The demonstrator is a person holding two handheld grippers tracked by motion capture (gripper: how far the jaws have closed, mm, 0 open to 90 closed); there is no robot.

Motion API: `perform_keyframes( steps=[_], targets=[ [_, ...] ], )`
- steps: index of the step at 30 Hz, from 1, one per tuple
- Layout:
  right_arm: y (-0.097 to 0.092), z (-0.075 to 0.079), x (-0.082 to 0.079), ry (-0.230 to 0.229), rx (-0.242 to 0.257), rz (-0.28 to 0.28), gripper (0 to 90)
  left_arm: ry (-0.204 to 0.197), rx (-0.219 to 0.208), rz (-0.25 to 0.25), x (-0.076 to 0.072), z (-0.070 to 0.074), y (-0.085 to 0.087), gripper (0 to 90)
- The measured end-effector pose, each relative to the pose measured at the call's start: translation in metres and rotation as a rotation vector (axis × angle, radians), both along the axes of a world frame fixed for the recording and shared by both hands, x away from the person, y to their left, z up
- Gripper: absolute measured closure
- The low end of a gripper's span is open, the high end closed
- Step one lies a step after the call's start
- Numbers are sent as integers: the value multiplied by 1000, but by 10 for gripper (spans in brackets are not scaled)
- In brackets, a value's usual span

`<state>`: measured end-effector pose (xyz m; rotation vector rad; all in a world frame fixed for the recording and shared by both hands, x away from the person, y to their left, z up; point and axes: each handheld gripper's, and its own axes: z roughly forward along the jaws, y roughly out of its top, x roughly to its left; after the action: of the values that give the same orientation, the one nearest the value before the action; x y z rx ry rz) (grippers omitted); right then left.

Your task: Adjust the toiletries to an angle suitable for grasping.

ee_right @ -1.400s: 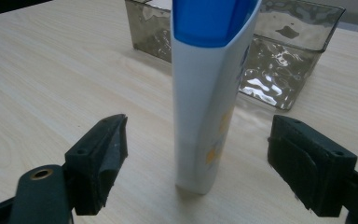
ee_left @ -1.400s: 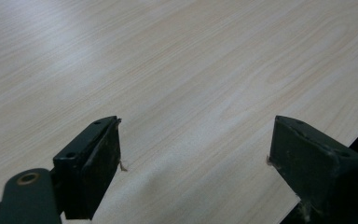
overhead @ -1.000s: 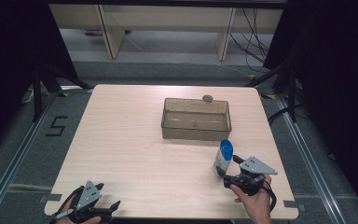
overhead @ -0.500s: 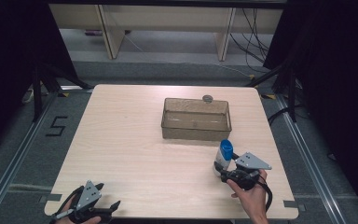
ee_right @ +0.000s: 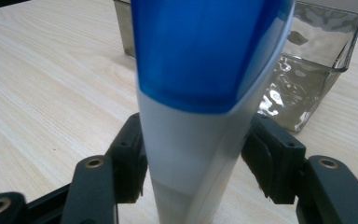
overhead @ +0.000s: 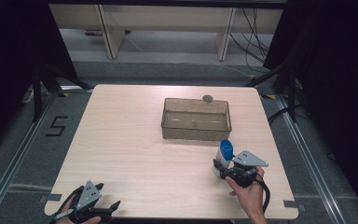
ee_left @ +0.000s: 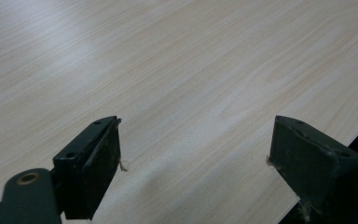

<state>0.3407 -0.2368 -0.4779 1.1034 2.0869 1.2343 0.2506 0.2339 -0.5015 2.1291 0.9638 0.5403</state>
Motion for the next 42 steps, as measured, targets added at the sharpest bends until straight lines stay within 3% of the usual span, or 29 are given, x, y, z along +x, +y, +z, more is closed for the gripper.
perform_keyframes(
  steps=[7,8,9,11,19,20,23,24,28,30,32,36,37,38,42],
  targets=[
    [0,-1,3,1,5,16,505,1,0,-3,0,0,0,160],
    [0,-1,3,-16,-6,8,508,1,0,-3,0,0,0,160],
    [2,0,1,21,20,-6,513,10,27,-17,0,1,1,160],
    [1,0,3,-4,5,5,518,11,26,-17,0,1,1,160],
    [2,1,2,9,21,0,537,1,-2,4,0,0,0,160],
    [3,2,3,-17,27,17,540,0,-2,3,0,0,0,160],
    [3,6,1,-31,12,5,542,-2,-24,4,-1,-1,-1,160],
    [3,9,0,-39,18,5,543,-3,3,5,0,0,0,161],
    [3,11,1,-43,18,6,544,-4,5,4,0,0,0,160],
    [2,11,2,-39,11,-3,545,-12,-27,14,-1,-1,-2,161],
    [2,10,5,-60,4,7,545,-8,13,5,0,0,0,160],
    [1,12,6,-63,6,-1,546,-2,-9,0,-1,1,0,161],
    [2,13,4,-34,15,-12,546,-2,-11,1,-1,1,-1,161],
    [2,13,4,-34,15,-12,546,-2,-11,1,-1,1,-1,161],
    [1,13,8,-72,-2,-11,547,-2,-10,1,-1,1,-1,161]
  ],
)
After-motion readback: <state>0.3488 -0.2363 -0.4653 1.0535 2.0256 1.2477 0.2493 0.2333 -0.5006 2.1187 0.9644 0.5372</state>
